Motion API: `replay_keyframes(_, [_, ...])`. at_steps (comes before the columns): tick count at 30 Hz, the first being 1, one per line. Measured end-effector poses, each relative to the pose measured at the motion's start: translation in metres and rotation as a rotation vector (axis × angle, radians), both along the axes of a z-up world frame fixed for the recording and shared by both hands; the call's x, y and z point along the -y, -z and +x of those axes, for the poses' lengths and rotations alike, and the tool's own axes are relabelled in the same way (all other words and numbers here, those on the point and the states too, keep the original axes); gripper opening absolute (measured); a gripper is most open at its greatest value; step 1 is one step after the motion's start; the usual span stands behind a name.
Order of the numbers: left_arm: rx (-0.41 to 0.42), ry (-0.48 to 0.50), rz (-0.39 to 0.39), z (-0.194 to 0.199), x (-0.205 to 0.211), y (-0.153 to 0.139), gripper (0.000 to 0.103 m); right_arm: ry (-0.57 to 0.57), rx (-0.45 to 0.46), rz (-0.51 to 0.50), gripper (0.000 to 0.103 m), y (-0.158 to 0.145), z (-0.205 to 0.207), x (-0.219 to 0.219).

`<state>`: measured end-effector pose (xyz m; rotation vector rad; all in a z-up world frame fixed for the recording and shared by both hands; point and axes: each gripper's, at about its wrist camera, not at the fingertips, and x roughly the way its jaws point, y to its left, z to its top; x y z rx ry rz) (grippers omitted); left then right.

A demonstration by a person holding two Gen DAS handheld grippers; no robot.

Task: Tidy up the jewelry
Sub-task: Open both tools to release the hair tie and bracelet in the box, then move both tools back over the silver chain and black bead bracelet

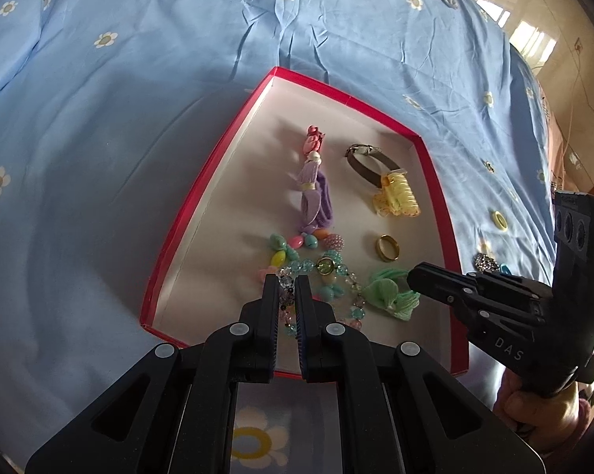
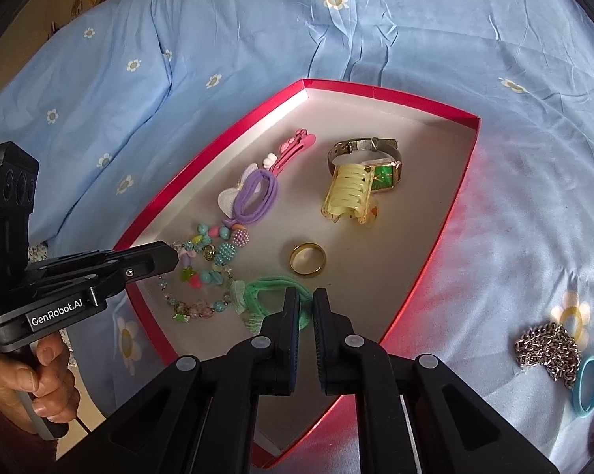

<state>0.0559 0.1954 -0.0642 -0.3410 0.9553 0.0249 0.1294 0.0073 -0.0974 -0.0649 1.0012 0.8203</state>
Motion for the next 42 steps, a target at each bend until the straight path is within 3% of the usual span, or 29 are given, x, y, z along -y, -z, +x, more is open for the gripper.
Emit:
replay_keyframes(8, [-0.006,-0.01,0.008,0.0,-0.001,0.002,0.009,-0.001,0.003,0.002,0.009,0.001,-0.001,0.0])
replay_keyframes(10, [-0.008,-0.014,0.008,0.0,-0.001,0.002,0.014,0.002,0.001,0.005,0.01,0.001,-0.001,0.0])
replay_keyframes(13, [0.001,-0.019,-0.001,-0.001,-0.001,-0.001,0.026,0.009,-0.005,0.019,0.018,-0.001,0.0,0.002])
replay_keyframes(15, [0.002,-0.022,0.011,-0.001,0.0,-0.002,0.028,0.016,-0.001,0.029,0.033,-0.003,0.0,0.004])
replay_keyframes(20, [0.002,-0.03,0.01,-0.004,0.0,-0.005,0.028,0.036,0.015,0.052,0.034,-0.012,-0.001,0.012])
replay_keyframes(22, [0.004,-0.035,0.01,-0.005,0.0,-0.006,0.033,0.046,0.022,0.06,0.034,-0.015,-0.003,0.017])
replay_keyframes(28, [0.012,-0.031,0.016,-0.01,0.006,-0.01,0.041,0.076,0.018,0.096,0.035,-0.019,-0.008,0.039])
replay_keyframes(30, [0.016,-0.02,0.018,-0.01,0.01,-0.013,0.042,0.099,0.033,0.083,0.046,-0.022,-0.011,0.047])
replay_keyframes(42, [0.044,0.086,0.026,-0.009,0.057,-0.026,0.044,0.251,0.053,0.104,0.047,-0.028,-0.021,0.124])
